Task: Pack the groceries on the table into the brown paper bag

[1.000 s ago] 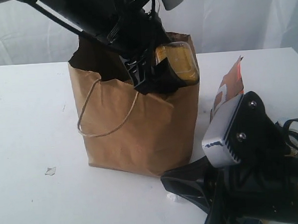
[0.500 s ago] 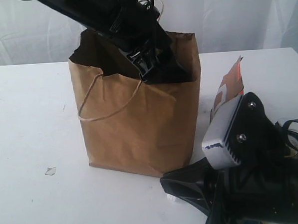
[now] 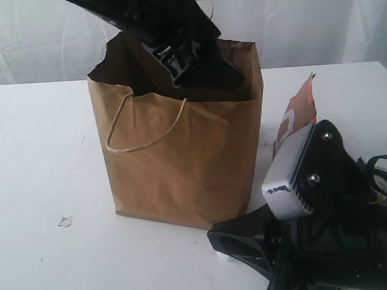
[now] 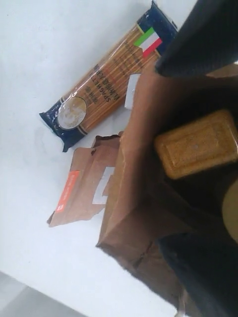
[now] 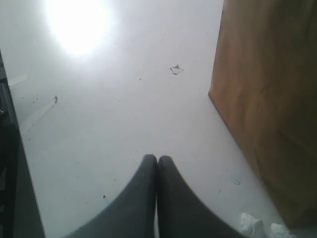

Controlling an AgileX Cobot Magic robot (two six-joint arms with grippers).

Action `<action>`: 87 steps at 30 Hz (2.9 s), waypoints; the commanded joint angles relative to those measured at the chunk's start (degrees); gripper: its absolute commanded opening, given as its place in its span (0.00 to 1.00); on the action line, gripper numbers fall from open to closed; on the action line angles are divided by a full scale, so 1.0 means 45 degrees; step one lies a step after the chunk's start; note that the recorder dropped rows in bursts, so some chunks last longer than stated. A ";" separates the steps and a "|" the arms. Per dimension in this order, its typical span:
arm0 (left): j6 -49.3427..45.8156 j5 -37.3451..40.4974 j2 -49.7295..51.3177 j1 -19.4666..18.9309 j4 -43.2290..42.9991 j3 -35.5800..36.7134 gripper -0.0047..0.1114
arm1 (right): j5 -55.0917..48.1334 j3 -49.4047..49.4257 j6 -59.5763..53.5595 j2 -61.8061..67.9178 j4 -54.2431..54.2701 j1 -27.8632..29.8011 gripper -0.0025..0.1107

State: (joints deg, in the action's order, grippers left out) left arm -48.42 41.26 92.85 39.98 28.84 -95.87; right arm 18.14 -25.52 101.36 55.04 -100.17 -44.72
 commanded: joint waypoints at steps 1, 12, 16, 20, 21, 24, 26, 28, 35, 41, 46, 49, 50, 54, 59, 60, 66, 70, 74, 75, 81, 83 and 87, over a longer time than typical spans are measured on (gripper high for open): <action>0.0602 0.0183 -0.1157 -0.0004 -0.0380 -0.0033 0.77 | -0.0030 0.0081 0.0001 -0.0062 0.0049 -0.0048 0.02; 0.2844 0.1606 -0.3795 -0.0004 -0.2381 -0.0033 0.77 | -0.0322 0.0081 0.0001 -0.0062 0.0049 -0.0048 0.02; 0.4476 0.3057 -0.4807 -0.0004 -0.4179 -0.0033 0.70 | -0.0322 0.0081 0.0001 -0.0062 0.0049 -0.0048 0.02; 0.5284 0.4476 -0.5663 -0.0004 -0.5175 -0.0033 0.51 | -0.0322 0.0081 0.0001 -0.0062 0.0049 -0.0048 0.02; 0.5446 0.4797 -0.5875 -0.0004 -0.5325 -0.0033 0.45 | -0.0322 0.0081 0.0001 -0.0062 0.0049 -0.0048 0.02; 0.5498 0.5594 -0.6446 -0.0004 -0.5525 -0.0033 0.26 | -0.0322 0.0081 0.0001 -0.0062 0.0049 -0.0048 0.02; 0.5498 0.6348 -0.6721 -0.0004 -0.5698 -0.0033 0.14 | -0.0322 0.0081 0.0001 -0.0062 0.0049 -0.0048 0.02; 0.5525 0.6379 -0.6941 -0.0004 -0.6085 -0.0033 0.04 | -0.0322 0.0081 0.0001 -0.0062 0.0049 -0.0048 0.02; 0.8568 0.6379 -0.8128 -0.0004 -0.9454 -0.0002 0.04 | -0.0831 0.0081 0.0321 -0.0062 0.0049 -0.0048 0.02; 1.0137 0.5028 -1.0093 -0.0004 -1.0813 0.2353 0.04 | -0.2072 0.0081 0.0509 -0.0117 0.0049 -0.0048 0.02; 1.2746 0.2817 -1.1818 -0.0004 -1.2393 0.6610 0.04 | -0.3522 0.0081 0.0632 -0.0844 0.0049 -0.0048 0.02; 1.5311 0.1609 -1.2778 -0.0004 -1.3497 0.9349 0.04 | -0.4606 0.0081 0.0687 -0.1548 0.0049 -0.0048 0.02; 1.6216 0.1260 -1.3025 -0.0004 -1.3794 1.0261 0.04 | -0.5047 0.0081 0.0775 -0.1772 0.0049 -0.0048 0.02; 2.0105 -0.0494 -1.3948 -0.0004 -1.5188 1.2939 0.04 | -0.7138 0.0081 0.0858 -0.2877 0.1180 -0.0048 0.02; 2.2421 -0.1903 -1.4343 -0.0004 -1.6509 1.4823 0.04 | -1.0098 0.0081 -0.0893 -0.3854 0.3470 -0.0048 0.02; 2.2673 -0.2011 -1.4343 -0.0004 -1.6659 1.4994 0.04 | -1.0812 0.0057 -0.1483 -0.4016 0.4128 -0.0048 0.02; 2.3103 -0.2121 -1.4343 -0.0004 -1.6755 1.5379 0.04 | -1.2319 0.0037 -0.4757 -0.4688 0.7109 -0.0048 0.02; 2.3074 -0.2275 -1.4343 -0.0004 -1.6815 1.5379 0.04 | -1.2319 0.0037 -0.5117 -0.4718 0.7520 -0.0048 0.02; 2.3101 -0.2274 -1.4343 -0.0004 -1.6763 1.5379 0.04 | -1.2296 0.0037 -0.5154 -0.4718 0.7496 -0.0048 0.02; 2.3101 -0.2274 -1.4343 -0.0004 -1.6763 1.5379 0.04 | -1.2296 0.0037 -0.5154 -0.4718 0.7496 -0.0048 0.02; 2.3101 -0.2274 -1.4343 -0.0004 -1.6763 1.5379 0.04 | -1.2296 0.0037 -0.5150 -0.4718 0.7190 -0.0048 0.02; 2.3078 -0.2274 -1.4343 -0.0004 -1.6761 1.5379 0.04 | -1.2296 0.0037 -0.5150 -0.4718 0.7190 -0.0048 0.02; 2.3078 -0.2274 -1.4343 -0.0004 -1.6761 1.5379 0.04 | -1.2296 0.0037 -0.5150 -0.4718 0.7190 -0.0048 0.02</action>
State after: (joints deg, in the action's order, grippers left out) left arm 54.89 31.14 28.82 39.98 -45.96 -27.04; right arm -36.71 -25.52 78.88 34.34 -66.83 -44.72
